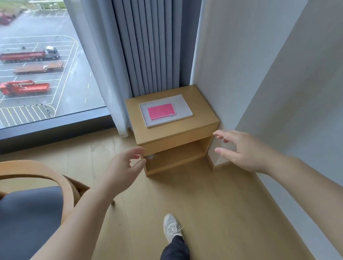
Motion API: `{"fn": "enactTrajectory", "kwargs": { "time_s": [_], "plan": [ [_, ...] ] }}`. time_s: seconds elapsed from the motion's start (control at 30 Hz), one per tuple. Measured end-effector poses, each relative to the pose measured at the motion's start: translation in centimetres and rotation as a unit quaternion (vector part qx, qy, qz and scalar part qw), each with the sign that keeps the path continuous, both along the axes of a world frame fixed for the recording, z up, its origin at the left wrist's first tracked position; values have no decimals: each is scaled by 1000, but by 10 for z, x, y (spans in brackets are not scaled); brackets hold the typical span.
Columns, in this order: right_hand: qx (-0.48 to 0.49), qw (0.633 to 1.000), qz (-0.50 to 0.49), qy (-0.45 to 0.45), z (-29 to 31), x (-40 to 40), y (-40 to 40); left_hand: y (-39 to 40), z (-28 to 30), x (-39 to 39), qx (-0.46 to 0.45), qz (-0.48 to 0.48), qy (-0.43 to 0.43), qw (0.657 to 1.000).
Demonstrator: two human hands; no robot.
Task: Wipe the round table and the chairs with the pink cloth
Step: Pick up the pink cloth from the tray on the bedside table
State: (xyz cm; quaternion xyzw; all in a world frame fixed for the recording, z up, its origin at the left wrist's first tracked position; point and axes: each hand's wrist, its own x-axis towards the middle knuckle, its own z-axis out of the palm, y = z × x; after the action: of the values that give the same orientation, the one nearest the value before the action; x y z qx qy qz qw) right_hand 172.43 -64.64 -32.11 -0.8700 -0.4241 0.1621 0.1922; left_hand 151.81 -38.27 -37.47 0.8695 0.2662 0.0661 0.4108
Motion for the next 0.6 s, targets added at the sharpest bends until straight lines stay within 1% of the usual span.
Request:
{"fn": "enactTrajectory", "kwargs": {
  "time_s": [0.17, 0.27, 0.47, 0.6],
  "plan": [
    [-38, 999, 18, -9, -6, 98, 64, 56, -11, 102, -22, 15, -1, 1000],
    [-37, 999, 22, -14, 1, 151, 101, 85, -10, 149, -18, 18, 5, 1000],
    [-52, 997, 52, -6, 0, 230, 164, 131, -15, 195, -10, 45, 27, 999],
    [-72, 992, 101, -11, -17, 284, 217, 157, -30, 222, -22, 86, 37, 995]
  ]
}}
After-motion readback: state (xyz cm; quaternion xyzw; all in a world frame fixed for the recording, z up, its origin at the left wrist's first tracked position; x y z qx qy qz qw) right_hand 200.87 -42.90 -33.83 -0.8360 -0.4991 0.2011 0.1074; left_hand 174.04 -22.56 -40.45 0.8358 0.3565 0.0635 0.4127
